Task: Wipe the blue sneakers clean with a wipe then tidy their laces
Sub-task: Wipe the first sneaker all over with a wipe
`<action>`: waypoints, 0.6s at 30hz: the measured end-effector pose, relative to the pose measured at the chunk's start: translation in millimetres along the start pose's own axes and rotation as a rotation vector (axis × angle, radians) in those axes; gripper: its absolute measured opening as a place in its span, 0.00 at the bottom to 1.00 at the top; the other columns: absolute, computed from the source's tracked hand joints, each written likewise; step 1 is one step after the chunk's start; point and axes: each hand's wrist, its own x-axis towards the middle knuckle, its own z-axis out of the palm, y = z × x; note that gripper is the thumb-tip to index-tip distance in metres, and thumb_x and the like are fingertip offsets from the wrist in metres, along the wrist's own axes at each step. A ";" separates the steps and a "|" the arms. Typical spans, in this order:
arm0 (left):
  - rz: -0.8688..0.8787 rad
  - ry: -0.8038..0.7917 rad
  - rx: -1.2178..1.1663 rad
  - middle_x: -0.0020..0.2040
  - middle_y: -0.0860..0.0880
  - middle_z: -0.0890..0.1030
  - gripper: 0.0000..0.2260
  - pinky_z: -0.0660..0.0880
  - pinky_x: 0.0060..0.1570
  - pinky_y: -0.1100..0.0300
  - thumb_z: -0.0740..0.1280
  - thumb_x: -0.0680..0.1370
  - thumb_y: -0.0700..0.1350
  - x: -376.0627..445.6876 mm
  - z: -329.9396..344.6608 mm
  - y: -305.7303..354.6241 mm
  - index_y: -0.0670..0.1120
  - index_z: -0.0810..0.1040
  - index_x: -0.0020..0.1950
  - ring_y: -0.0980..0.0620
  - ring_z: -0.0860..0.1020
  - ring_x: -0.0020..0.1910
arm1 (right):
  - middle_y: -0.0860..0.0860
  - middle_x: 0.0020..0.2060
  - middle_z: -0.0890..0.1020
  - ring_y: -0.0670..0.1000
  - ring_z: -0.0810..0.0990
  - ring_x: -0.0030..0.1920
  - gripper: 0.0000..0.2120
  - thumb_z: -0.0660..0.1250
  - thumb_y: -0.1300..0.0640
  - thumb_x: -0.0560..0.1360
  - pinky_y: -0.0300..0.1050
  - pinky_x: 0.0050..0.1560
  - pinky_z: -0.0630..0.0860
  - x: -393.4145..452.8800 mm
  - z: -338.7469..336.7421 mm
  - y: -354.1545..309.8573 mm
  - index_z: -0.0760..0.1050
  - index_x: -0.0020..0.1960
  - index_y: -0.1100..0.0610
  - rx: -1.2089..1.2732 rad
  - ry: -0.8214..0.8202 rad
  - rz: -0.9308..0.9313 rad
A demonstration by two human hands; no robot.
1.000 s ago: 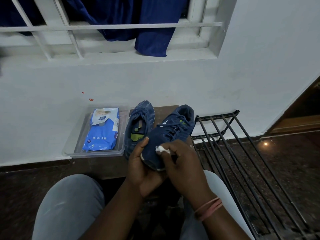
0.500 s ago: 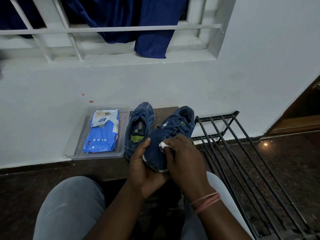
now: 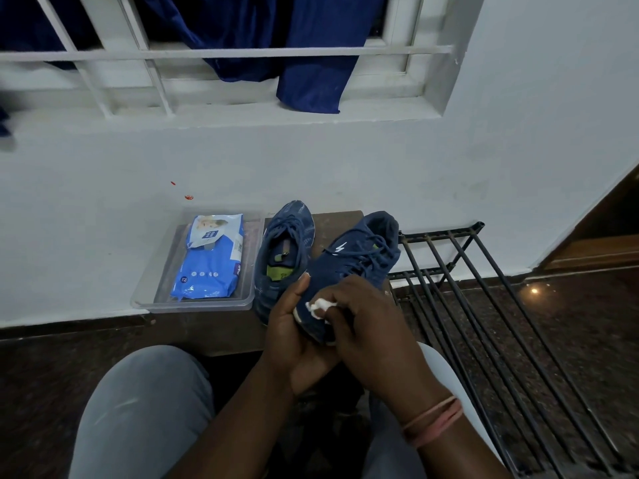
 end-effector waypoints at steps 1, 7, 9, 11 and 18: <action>0.014 0.018 0.023 0.58 0.35 0.83 0.26 0.81 0.57 0.41 0.60 0.82 0.55 0.7 -0.2 -1.8 0.34 0.81 0.65 0.37 0.85 0.54 | 0.42 0.47 0.78 0.42 0.77 0.48 0.09 0.66 0.59 0.77 0.46 0.51 0.77 1.4 0.5 2.7 0.80 0.51 0.47 -0.069 0.039 0.019; 0.130 -0.078 0.088 0.56 0.36 0.82 0.28 0.71 0.68 0.48 0.49 0.87 0.55 5.4 -5.8 -1.7 0.35 0.79 0.62 0.41 0.81 0.60 | 0.42 0.49 0.76 0.43 0.77 0.48 0.10 0.61 0.56 0.77 0.45 0.48 0.77 -0.3 -1.1 -18.9 0.80 0.52 0.47 -0.059 -0.150 -0.133; 0.084 -0.051 0.130 0.63 0.35 0.81 0.29 0.71 0.71 0.45 0.54 0.85 0.57 3.2 -1.4 -1.4 0.34 0.78 0.67 0.39 0.80 0.63 | 0.42 0.48 0.77 0.44 0.77 0.49 0.10 0.60 0.55 0.78 0.48 0.50 0.77 -1.1 -0.5 -9.8 0.79 0.51 0.47 -0.044 0.006 -0.066; 0.053 -0.024 0.052 0.72 0.37 0.75 0.31 0.71 0.70 0.44 0.62 0.81 0.60 -0.1 -0.6 -1.0 0.37 0.73 0.74 0.38 0.77 0.67 | 0.43 0.47 0.79 0.43 0.79 0.50 0.08 0.65 0.60 0.78 0.49 0.53 0.77 -1.8 -5.0 7.7 0.79 0.50 0.48 0.101 0.260 0.094; -0.008 -0.126 -0.090 0.63 0.33 0.81 0.31 0.82 0.53 0.39 0.59 0.82 0.60 -6.5 12.2 -13.0 0.33 0.81 0.64 0.33 0.83 0.57 | 0.44 0.46 0.81 0.46 0.81 0.50 0.09 0.69 0.65 0.78 0.42 0.52 0.77 -13.5 -1.6 17.5 0.80 0.50 0.52 0.287 0.423 0.148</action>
